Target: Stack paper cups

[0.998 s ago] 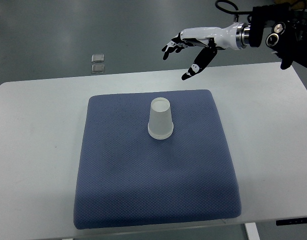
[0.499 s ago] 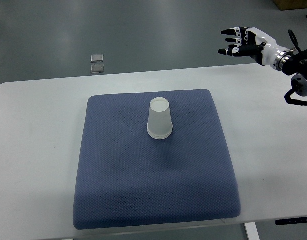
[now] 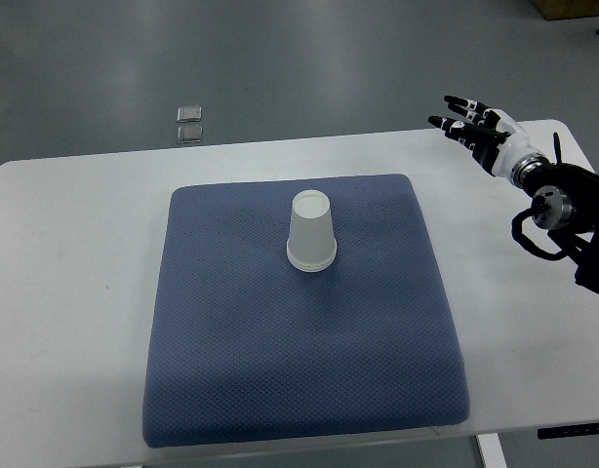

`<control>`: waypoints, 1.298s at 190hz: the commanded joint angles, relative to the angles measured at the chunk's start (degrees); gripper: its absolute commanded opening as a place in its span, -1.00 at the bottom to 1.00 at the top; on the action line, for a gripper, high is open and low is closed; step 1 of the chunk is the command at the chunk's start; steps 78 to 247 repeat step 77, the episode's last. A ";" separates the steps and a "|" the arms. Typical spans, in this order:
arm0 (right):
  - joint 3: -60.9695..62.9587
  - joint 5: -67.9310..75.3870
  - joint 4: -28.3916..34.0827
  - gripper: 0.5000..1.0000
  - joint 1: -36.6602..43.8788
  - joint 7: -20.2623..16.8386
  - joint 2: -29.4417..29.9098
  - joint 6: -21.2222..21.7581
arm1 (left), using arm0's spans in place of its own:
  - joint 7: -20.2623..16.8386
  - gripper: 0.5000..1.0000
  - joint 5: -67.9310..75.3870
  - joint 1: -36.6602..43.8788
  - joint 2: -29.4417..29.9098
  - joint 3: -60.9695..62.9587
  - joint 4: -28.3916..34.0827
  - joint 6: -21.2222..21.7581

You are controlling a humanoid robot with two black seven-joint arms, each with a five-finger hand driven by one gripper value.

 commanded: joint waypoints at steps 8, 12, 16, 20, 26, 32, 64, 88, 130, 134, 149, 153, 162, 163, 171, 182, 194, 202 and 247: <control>2.10 0.06 0.01 0.67 -0.66 0.17 1.33 -0.01 | 0.00 1.00 0.00 0.05 0.00 0.00 0.00 0.00; 2.02 0.06 0.01 0.67 -0.75 0.17 1.33 -0.01 | 0.00 1.00 0.00 0.05 0.00 0.00 0.00 0.00; 2.02 0.06 0.01 0.67 -0.84 0.17 1.42 -0.01 | 0.00 1.00 0.00 -0.03 0.00 0.00 0.00 0.00; 2.02 0.06 0.01 0.68 -0.92 0.17 1.50 -0.01 | 0.00 1.00 0.00 -0.03 0.00 0.00 0.00 0.00; 2.02 0.06 0.01 0.68 -1.10 0.17 1.77 -0.01 | 0.00 1.00 0.00 0.05 0.00 0.00 0.00 0.00; 2.02 0.06 0.01 0.68 -1.10 0.17 2.12 -0.01 | 0.00 1.00 0.00 -0.03 0.00 0.00 0.00 0.00; 2.10 0.06 0.01 0.68 -2.15 0.26 3.70 -0.01 | 0.00 1.00 0.00 0.05 0.00 0.00 0.00 0.00; 2.02 0.06 0.01 0.68 -2.59 0.53 3.79 0.08 | 0.00 1.00 0.00 0.05 0.00 0.00 0.00 0.00; 2.02 0.06 0.01 0.68 -2.59 0.53 3.79 0.08 | 0.00 1.00 0.00 0.05 0.00 0.00 0.00 0.00; 2.02 0.06 0.01 0.68 -2.59 0.53 3.79 0.08 | 0.00 1.00 0.00 0.05 0.00 0.00 0.00 0.00; 2.02 0.06 0.01 0.68 -2.59 0.53 3.79 0.08 | 0.00 1.00 0.00 0.05 0.00 0.00 0.00 0.00; 2.02 0.06 0.01 0.68 -2.59 0.53 3.79 0.08 | 0.00 1.00 0.00 0.05 0.00 0.00 0.00 0.00; 2.02 0.06 0.01 0.68 -2.59 0.53 3.79 0.08 | 0.00 1.00 0.00 0.05 0.00 0.00 0.00 0.00; 2.02 0.06 0.01 0.68 -2.59 0.53 3.79 0.08 | 0.00 1.00 0.00 0.05 0.00 0.00 0.00 0.00; 2.02 0.06 0.01 0.68 -2.59 0.53 3.79 0.08 | 0.00 1.00 0.00 0.05 0.00 0.00 0.00 0.00; 2.02 0.06 0.01 0.68 -2.59 0.53 3.79 0.08 | 0.00 1.00 0.00 0.05 0.00 0.00 0.00 0.00; 2.02 0.06 0.01 0.68 -2.59 0.53 3.79 0.08 | 0.00 1.00 0.00 0.05 0.00 0.00 0.00 0.00; 2.02 0.06 0.01 0.68 -2.59 0.53 3.79 0.08 | 0.00 1.00 0.00 0.05 0.00 0.00 0.00 0.00; 2.02 0.06 0.01 0.68 -2.59 0.53 3.79 0.08 | 0.00 1.00 0.00 0.05 0.00 0.00 0.00 0.00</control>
